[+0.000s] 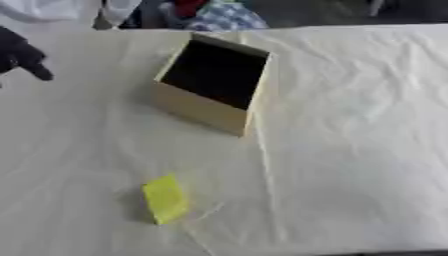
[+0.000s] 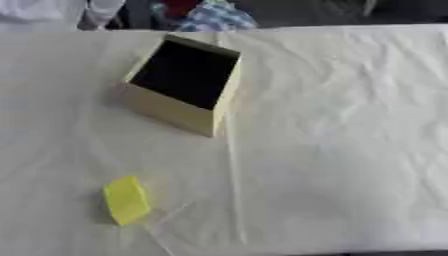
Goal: Pick up objects on the table and place them in the box.
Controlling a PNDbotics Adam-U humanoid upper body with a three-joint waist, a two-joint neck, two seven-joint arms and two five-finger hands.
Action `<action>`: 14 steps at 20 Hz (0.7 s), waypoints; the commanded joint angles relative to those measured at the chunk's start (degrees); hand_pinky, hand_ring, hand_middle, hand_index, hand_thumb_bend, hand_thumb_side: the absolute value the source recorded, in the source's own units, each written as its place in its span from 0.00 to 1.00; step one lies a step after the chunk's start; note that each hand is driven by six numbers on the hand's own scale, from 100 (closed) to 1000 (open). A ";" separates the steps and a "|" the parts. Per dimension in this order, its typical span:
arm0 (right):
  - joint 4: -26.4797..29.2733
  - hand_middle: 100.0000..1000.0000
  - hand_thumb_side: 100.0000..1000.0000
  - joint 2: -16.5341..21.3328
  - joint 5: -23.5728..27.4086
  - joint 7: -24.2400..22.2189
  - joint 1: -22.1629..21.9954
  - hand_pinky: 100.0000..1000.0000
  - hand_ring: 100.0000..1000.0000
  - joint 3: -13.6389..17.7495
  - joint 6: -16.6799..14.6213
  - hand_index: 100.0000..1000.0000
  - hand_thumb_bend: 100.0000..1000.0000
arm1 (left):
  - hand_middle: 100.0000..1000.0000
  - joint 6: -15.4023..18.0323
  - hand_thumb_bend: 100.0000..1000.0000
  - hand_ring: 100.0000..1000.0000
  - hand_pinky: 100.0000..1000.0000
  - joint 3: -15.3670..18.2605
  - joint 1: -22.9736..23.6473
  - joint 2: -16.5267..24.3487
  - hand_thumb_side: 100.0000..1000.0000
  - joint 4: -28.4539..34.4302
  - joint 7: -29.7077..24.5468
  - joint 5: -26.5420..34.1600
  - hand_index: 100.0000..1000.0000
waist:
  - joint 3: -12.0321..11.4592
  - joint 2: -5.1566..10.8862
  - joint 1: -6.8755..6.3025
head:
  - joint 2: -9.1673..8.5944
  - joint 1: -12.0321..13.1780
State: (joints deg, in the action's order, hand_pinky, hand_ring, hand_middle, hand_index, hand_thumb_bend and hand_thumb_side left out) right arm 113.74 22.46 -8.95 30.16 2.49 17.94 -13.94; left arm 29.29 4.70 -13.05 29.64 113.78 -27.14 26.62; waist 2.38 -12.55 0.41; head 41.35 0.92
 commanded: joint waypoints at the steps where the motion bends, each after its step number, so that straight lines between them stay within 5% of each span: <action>1: 0.85 0.46 0.86 0.95 0.01 -0.05 0.23 0.55 0.64 0.38 0.06 0.66 0.00 | 0.68 0.05 0.00 0.68 0.55 0.15 -0.20 0.58 0.52 0.81 -0.27 0.01 0.76 | 0.07 0.76 -0.09 | -0.37 0.05; 10: 0.85 0.46 0.86 1.01 -0.03 -0.10 0.15 0.55 0.64 0.42 0.10 0.66 0.00 | 0.68 0.87 0.00 0.68 0.55 -0.60 0.09 2.29 0.52 0.81 -1.05 -0.69 0.77 | 0.25 0.84 -0.29 | 0.10 0.01; 14: 0.85 0.46 0.86 1.17 -0.03 -0.14 -0.03 0.55 0.64 0.40 0.09 0.66 0.00 | 0.70 4.54 0.00 0.68 0.56 -2.36 -0.42 6.73 0.58 0.81 -2.33 -2.47 0.78 | 0.30 0.97 -0.37 | 0.33 0.10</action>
State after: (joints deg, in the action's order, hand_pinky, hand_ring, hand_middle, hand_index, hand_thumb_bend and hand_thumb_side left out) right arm 113.74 22.46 -8.95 30.05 2.42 17.95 -13.84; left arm 32.71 2.51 -12.73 33.53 113.78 -29.12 24.70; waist 2.66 -12.40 0.07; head 41.52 0.92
